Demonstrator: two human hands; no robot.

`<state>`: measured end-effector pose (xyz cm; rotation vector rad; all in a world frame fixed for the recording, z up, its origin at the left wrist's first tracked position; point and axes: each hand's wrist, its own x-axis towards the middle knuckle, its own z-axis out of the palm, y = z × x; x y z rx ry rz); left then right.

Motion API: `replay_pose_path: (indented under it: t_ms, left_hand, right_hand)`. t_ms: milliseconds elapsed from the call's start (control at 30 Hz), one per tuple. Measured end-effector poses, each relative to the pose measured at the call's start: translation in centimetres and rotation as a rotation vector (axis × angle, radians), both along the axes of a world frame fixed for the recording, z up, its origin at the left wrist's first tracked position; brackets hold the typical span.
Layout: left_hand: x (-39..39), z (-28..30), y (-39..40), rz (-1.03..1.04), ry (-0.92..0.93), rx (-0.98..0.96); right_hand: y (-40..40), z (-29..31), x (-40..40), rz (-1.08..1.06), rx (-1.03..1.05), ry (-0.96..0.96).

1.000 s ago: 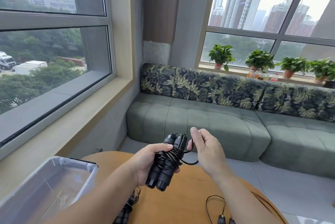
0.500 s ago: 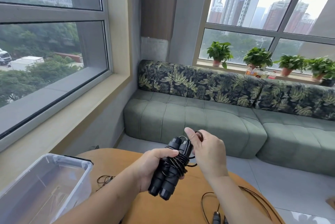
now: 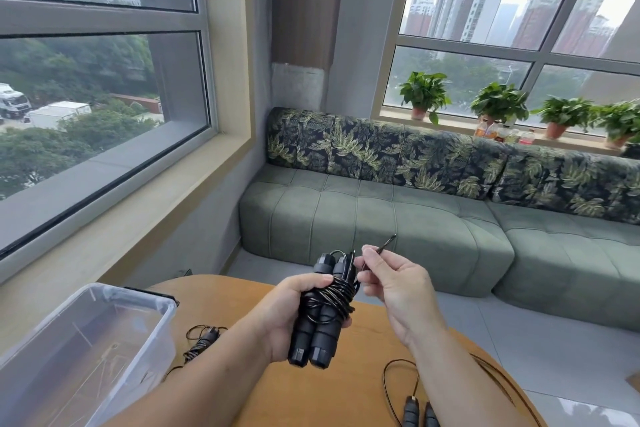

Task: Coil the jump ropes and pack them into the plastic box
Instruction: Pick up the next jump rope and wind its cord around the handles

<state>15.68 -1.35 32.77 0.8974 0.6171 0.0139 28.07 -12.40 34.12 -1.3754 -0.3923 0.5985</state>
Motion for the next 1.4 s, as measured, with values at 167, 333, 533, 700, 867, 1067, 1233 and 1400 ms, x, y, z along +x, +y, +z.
replay_pose_path:
  t_ms: [167, 333, 533, 700, 867, 1067, 1233, 1400]
  left_hand:
    - [0.4, 0.3, -0.2, 0.044, -0.026, 0.039]
    - [0.5, 0.2, -0.6, 0.060, -0.070, 0.076]
    - [0.6, 0.2, -1.2, 0.072, -0.151, 0.086]
    - [0.8, 0.0, -1.5, 0.131, -0.189, 0.151]
    - [0.8, 0.0, -1.5, 0.176, -0.199, 0.338]
    - [1.0, 0.1, -1.6, 0.227, -0.214, 0.371]
    - [0.7, -0.5, -2.0, 0.243, -0.265, 0.305]
    - [0.7, -0.5, -1.9, 0.237, -0.300, 0.300]
  right_hand:
    - [-0.8, -1.2, 0.2, -0.101, -0.481, -0.895]
    - [-0.3, -1.7, 0.4, -0.147, -0.763, -1.290]
    - [-0.2, -1.4, 0.6, -0.202, -0.803, -1.408]
    - [-0.2, -0.3, 0.4, -0.201, -0.830, -1.439]
    - [-0.3, 0.0, 0.0, -0.206, -0.773, -1.590]
    - [0.0, 0.4, -0.4, -0.215, -0.762, -1.609]
    - [0.6, 0.8, 0.3, -0.186, -0.898, -1.456]
    - [0.7, 1.3, -0.3, -0.209, -0.904, -1.441]
